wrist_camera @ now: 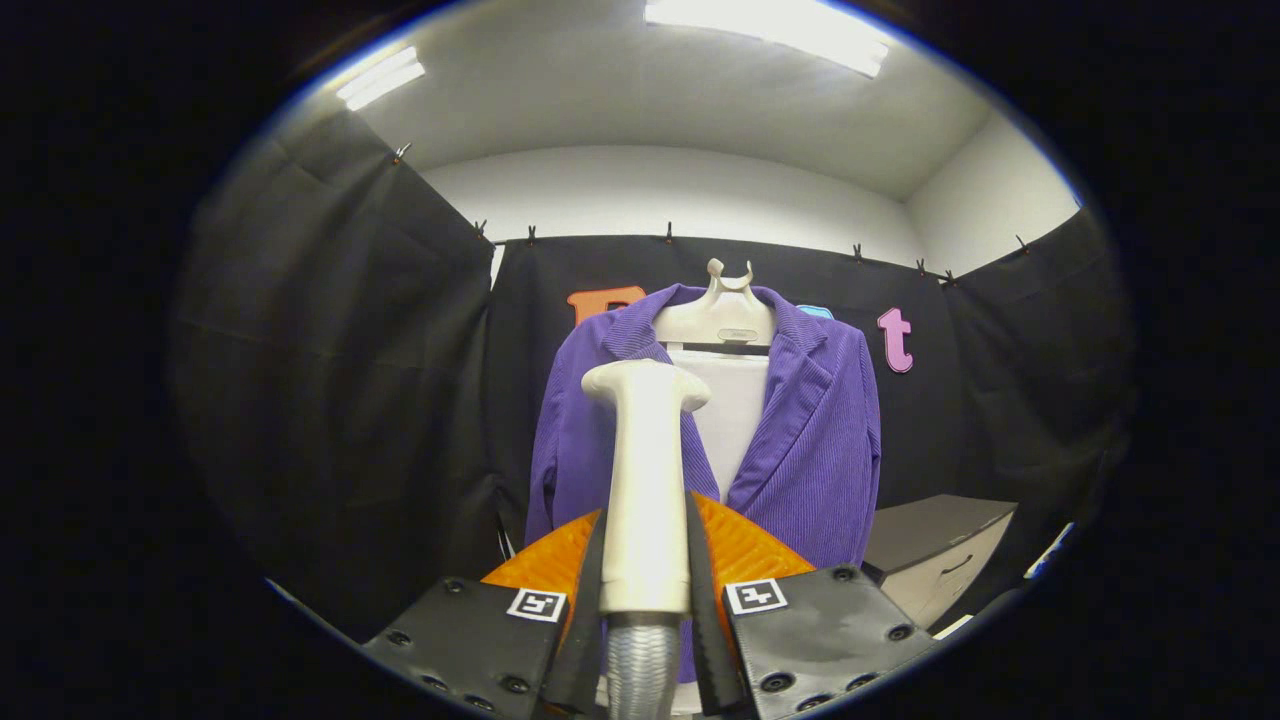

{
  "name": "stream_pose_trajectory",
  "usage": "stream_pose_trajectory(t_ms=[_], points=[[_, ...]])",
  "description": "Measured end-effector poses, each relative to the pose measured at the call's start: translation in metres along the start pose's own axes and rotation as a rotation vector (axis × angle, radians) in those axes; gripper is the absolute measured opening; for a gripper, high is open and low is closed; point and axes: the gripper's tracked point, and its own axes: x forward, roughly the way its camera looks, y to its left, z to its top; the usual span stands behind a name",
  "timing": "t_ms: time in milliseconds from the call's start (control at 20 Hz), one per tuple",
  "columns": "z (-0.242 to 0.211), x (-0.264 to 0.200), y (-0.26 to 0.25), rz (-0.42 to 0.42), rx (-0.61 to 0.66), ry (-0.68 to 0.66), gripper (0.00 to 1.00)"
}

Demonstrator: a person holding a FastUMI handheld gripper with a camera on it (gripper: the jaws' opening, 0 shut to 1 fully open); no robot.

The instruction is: Iron the clothes twice with a garment steamer, once on the left side and once on the right side.

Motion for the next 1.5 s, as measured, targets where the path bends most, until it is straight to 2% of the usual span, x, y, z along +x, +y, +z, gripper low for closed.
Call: stream_pose_trajectory(t_ms=[150, 650, 1500], points=[[-0.019, 0.011, -0.001, -0.012, -0.008, 0.046, 0.45], [-0.040, 0.010, 0.000, -0.040, -0.051, 0.049, 0.45], [-0.173, -0.047, 0.006, -0.027, -0.092, 0.229, 0.45]])
